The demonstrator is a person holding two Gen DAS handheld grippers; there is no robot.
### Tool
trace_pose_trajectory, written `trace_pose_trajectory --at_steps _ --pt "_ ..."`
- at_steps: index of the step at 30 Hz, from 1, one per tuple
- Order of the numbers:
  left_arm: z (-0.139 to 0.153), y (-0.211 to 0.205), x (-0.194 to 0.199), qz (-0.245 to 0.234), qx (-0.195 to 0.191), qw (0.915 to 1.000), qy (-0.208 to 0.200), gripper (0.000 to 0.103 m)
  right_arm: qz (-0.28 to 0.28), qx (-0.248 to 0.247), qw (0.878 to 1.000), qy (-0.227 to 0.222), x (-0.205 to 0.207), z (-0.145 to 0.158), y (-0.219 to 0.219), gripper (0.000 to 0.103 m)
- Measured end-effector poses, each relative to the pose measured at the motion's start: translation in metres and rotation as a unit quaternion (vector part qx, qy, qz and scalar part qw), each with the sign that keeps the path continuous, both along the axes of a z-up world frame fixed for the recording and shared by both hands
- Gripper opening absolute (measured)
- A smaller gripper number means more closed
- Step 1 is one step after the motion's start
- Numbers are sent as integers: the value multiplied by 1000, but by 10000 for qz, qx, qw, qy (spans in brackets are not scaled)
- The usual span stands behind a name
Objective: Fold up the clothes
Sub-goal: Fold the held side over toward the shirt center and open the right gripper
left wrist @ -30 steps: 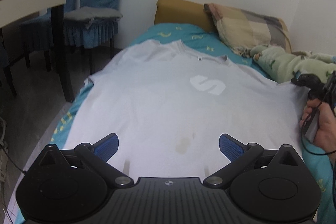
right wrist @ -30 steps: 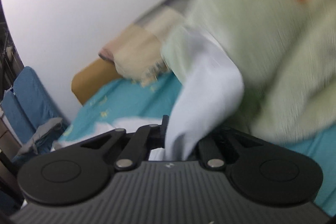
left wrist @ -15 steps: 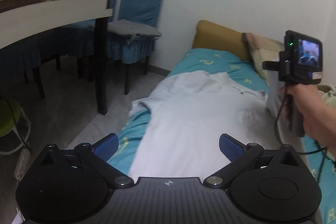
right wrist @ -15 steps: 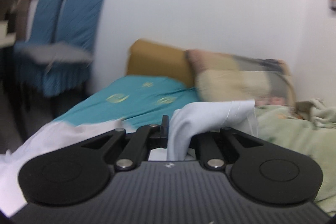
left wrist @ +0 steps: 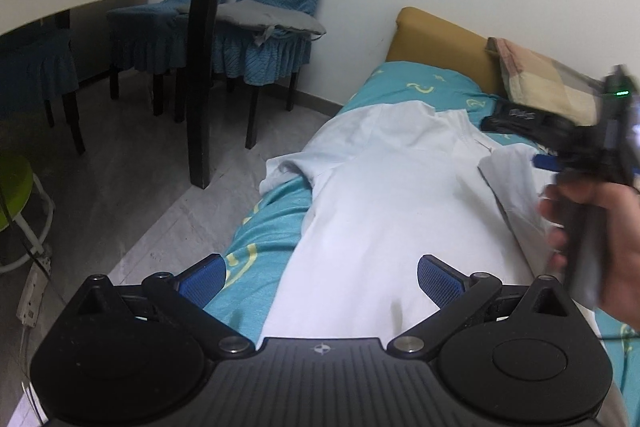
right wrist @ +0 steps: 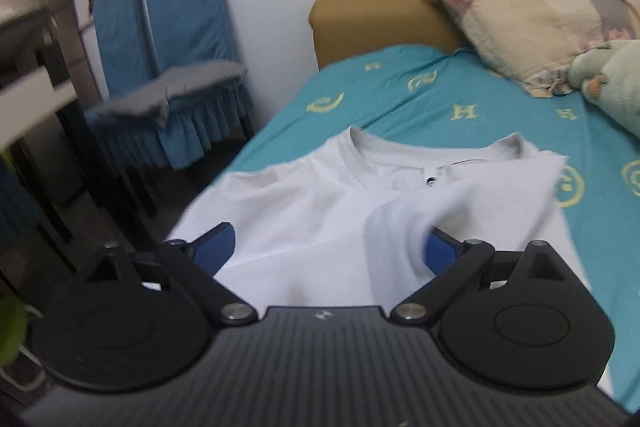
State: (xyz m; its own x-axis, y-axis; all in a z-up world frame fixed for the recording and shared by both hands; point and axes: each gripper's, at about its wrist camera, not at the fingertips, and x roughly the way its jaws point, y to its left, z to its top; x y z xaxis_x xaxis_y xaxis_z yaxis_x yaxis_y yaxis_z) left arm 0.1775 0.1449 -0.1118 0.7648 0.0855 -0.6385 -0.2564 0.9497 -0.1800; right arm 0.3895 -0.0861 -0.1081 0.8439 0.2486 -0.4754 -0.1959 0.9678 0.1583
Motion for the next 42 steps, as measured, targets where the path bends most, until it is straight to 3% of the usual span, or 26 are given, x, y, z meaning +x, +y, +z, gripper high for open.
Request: trace_pose_trajectory --at_steps 6,12,18,23,26,30,39,41,42 --pt "16 -14 -17 -164 31 9997 -178 103 -70 225 9993 -306 -82 44 -25 97" --pt "40 -28 -56 -442 -230 9981 -373 103 -378 483 9975 -365 -206 80 -72 97" --pt "55 -63 -114 -874 282 9940 -590 103 -591 511 9954 -555 -297 90 -98 97" --pt "71 -85 -143 -964 505 9891 -990 103 -630 308 9959 -566 -323 80 -106 97" --pt "74 -93 -154 -1012 583 9882 -995 103 -653 186 9960 -573 -340 74 -110 97" --pt "72 -100 -162 -1005 698 9889 -843 103 -740 628 9941 -487 -343 76 -123 97" --pt "72 -120 -173 -1176 875 9861 -787 103 -827 906 9909 -552 -352 82 -143 96" --pt "71 -124 -174 -1227 845 9860 -746 103 -840 1000 9898 -575 -353 84 -149 68" --pt "70 -127 -175 -1250 837 9860 -717 103 -847 1047 9892 -586 -353 85 -152 66"
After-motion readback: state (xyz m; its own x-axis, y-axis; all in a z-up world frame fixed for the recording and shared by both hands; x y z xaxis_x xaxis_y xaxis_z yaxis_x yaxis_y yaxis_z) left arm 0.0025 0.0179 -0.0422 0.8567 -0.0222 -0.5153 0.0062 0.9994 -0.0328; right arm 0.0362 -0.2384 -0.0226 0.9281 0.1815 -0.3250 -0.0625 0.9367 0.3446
